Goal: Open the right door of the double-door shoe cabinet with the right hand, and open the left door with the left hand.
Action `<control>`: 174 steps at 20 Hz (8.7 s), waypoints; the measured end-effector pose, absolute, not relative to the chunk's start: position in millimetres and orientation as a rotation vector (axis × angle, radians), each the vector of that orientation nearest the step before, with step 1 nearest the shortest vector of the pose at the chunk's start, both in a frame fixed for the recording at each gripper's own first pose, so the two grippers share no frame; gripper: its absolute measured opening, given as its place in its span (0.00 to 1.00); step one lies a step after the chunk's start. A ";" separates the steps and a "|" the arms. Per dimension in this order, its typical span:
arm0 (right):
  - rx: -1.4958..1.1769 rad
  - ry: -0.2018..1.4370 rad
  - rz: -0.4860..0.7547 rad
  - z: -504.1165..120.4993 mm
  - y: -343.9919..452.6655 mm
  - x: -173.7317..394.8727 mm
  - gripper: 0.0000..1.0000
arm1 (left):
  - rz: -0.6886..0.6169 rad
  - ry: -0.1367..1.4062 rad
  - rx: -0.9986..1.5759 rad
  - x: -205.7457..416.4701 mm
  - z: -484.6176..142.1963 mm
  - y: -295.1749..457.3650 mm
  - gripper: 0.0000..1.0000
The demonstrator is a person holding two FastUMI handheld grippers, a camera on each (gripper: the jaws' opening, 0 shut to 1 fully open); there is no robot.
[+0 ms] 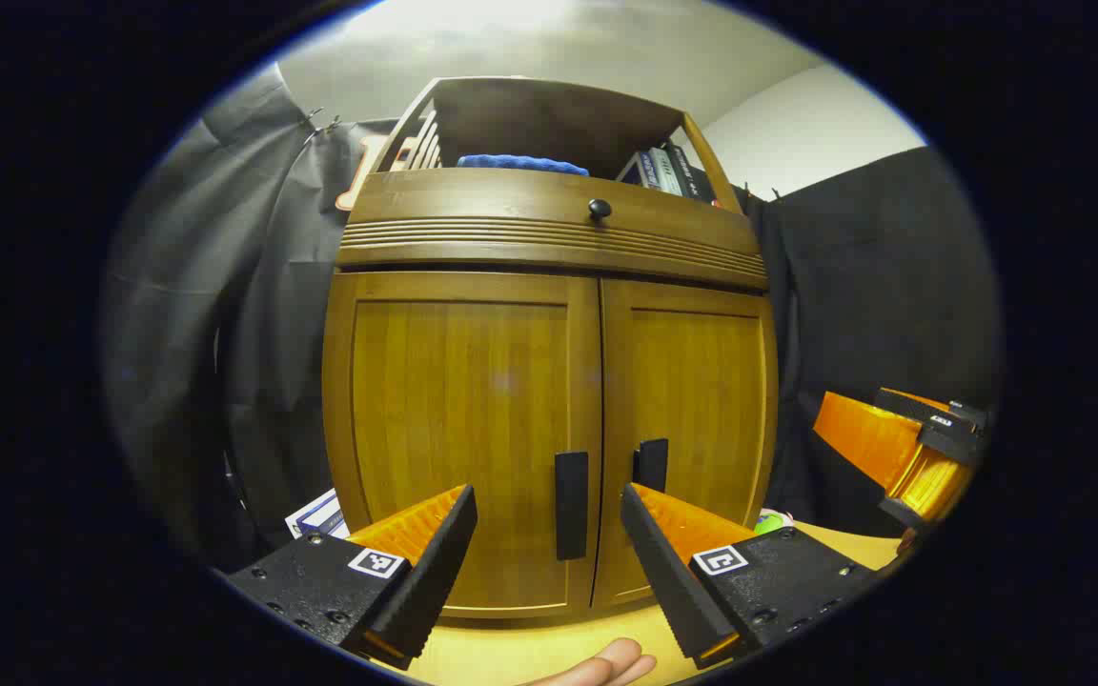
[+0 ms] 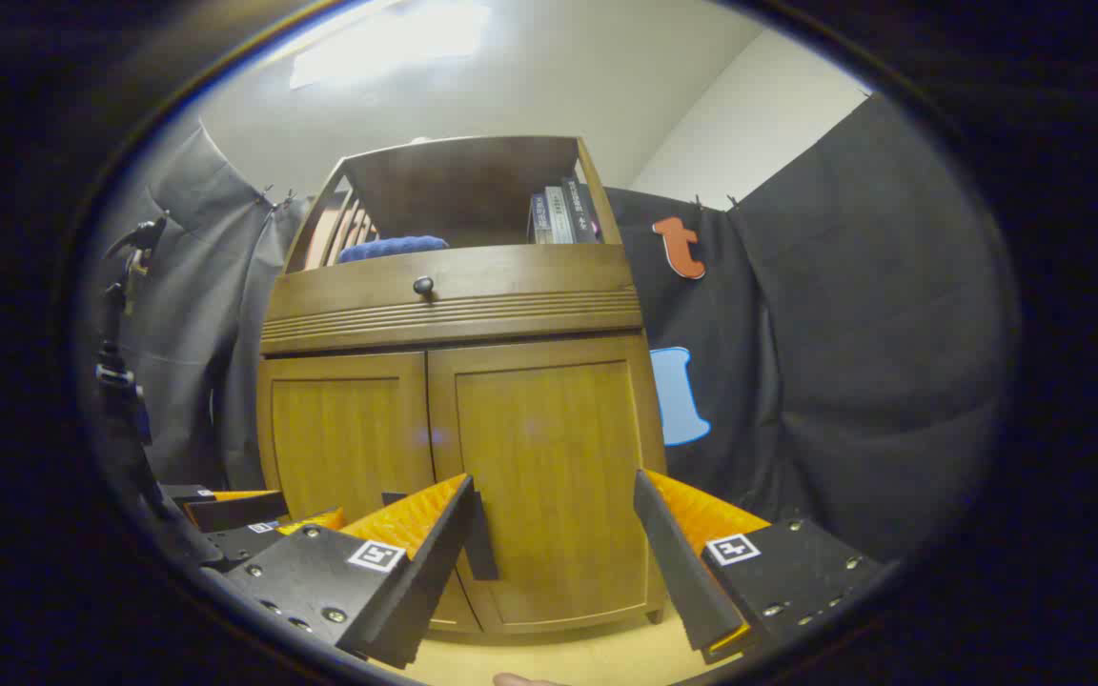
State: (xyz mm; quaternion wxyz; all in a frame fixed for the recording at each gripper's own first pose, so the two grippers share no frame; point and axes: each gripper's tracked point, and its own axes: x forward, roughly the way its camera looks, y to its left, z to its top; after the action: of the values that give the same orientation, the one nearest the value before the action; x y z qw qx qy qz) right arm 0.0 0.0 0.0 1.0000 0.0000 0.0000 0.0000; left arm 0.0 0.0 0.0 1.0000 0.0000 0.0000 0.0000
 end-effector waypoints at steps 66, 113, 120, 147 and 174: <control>0.067 0.308 0.326 -67.4 18.3 119.6 0.26 | 0.043 0.103 0.027 20.1 -22.3 38.1 0.95; 0.040 0.163 0.119 -15.3 -207.8 100.0 0.93 | -0.017 -0.040 0.038 119.6 -50.8 -16.3 0.92; -0.033 0.070 -0.038 6.9 -202.0 35.1 0.99 | -0.004 -0.013 0.054 134.2 -63.4 -12.1 0.53; -0.027 -0.015 -0.110 9.2 -135.2 -23.8 0.99 | -0.068 0.055 0.070 1.3 -49.3 4.1 0.29; -0.026 0.023 -0.019 -22.7 -78.6 -22.7 0.99 | 0.119 0.067 0.153 -119.4 -39.1 128.5 0.21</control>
State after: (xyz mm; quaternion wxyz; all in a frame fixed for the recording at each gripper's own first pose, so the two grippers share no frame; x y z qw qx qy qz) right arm -22.7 -78.6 -22.7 0.9998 -0.0132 0.0117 -0.0093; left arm -119.4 128.5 -39.1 0.9947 0.0764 0.0333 0.0595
